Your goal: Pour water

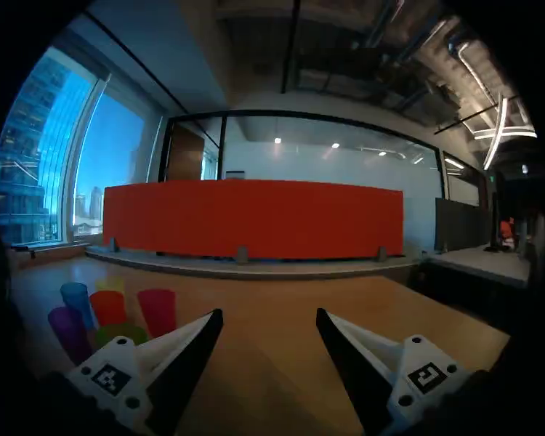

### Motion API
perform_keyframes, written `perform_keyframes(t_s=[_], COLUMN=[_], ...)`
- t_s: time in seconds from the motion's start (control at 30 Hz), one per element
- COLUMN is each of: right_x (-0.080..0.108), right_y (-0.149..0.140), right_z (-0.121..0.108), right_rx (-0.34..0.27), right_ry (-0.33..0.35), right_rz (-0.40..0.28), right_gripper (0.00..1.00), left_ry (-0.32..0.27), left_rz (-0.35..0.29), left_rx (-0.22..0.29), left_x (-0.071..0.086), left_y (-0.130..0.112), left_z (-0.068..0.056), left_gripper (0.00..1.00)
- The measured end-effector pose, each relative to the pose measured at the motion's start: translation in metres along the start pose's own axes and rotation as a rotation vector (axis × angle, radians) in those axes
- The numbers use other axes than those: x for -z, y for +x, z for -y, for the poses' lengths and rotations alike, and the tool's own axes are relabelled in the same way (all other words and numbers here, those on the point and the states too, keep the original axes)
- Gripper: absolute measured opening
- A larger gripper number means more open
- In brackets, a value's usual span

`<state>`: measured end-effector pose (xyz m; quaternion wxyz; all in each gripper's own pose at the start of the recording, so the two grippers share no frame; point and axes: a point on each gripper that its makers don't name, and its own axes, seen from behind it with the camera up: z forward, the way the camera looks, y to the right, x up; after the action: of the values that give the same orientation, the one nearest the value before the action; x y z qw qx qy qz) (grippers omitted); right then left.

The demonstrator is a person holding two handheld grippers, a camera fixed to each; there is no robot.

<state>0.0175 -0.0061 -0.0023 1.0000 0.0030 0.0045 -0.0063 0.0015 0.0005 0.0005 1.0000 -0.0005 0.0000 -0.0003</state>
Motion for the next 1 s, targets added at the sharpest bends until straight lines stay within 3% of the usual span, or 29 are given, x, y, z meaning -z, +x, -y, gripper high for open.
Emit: perform_keyframes(t_s=[0.27, 0.4, 0.67, 0.87, 1.0], right_x=[-0.006, -0.013, -0.018, -0.021, -0.022], right_y=[0.041, 0.064, 0.12, 0.151, 0.163], right_z=[0.013, 0.018, 0.034, 0.039, 0.039], right_rx=[0.029, 0.025, 0.036, 0.013, -0.005], right_ry=[0.038, 0.063, 0.127, 0.158, 0.178], right_rz=[0.017, 0.043, 0.031, 0.036, 0.048], right_gripper=[0.99, 0.99, 0.99, 0.99, 0.99], left_ry=[-0.028, -0.053, -0.108, -0.158, -0.182], left_rz=[-0.003, -0.011, -0.003, -0.021, -0.023], left_rx=[0.013, 0.023, 0.044, 0.049, 0.042], left_x=[-0.009, -0.014, -0.024, -0.029, -0.031], left_y=[0.038, 0.066, 0.122, 0.164, 0.18], left_z=[-0.007, -0.012, -0.022, -0.031, -0.035], left_gripper=[0.99, 0.98, 0.98, 0.98, 0.98])
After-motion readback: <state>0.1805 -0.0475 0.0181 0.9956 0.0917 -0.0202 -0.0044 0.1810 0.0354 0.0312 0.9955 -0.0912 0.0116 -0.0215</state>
